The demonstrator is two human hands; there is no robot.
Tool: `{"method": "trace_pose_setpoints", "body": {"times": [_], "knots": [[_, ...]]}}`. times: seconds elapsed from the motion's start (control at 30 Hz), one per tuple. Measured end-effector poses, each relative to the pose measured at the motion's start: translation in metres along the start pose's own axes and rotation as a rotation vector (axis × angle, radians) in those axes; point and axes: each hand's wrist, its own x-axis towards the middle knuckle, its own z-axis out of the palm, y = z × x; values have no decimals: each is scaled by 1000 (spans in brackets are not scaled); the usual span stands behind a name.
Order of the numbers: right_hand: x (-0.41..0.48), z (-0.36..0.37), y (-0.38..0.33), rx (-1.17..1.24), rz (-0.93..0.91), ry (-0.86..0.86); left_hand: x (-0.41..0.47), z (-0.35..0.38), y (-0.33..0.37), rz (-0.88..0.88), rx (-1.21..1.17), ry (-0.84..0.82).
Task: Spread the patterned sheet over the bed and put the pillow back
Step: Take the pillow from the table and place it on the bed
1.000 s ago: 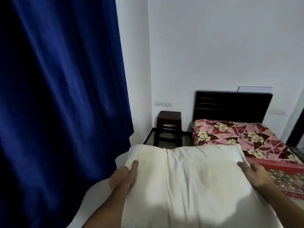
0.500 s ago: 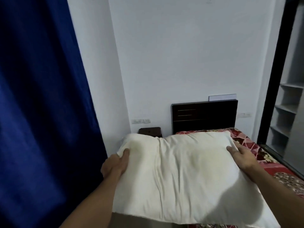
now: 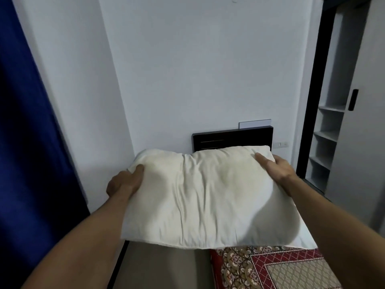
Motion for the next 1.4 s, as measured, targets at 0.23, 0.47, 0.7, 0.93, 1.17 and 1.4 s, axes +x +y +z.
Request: {"method": "trace_pose_setpoints", "body": {"times": [0.23,0.47,0.7,0.93,1.17,1.4], "knots": [[43,-1,-12,-86,20,40,47,23,41,29,16,-15],[105,17,-15,-81,35,88,109,63,75,62,12,-61],[199,55,-12,-117,78,150,198,100,110,135,-26,-117],[255,108,-47,-188,93,243,299,129,145,201,-61,-133],[319,134,-61,-214,79,295,373,180,183,252,-69,-155],[409,147,-51,-215,129,328,440,244,240,277,-70,-189]]}}
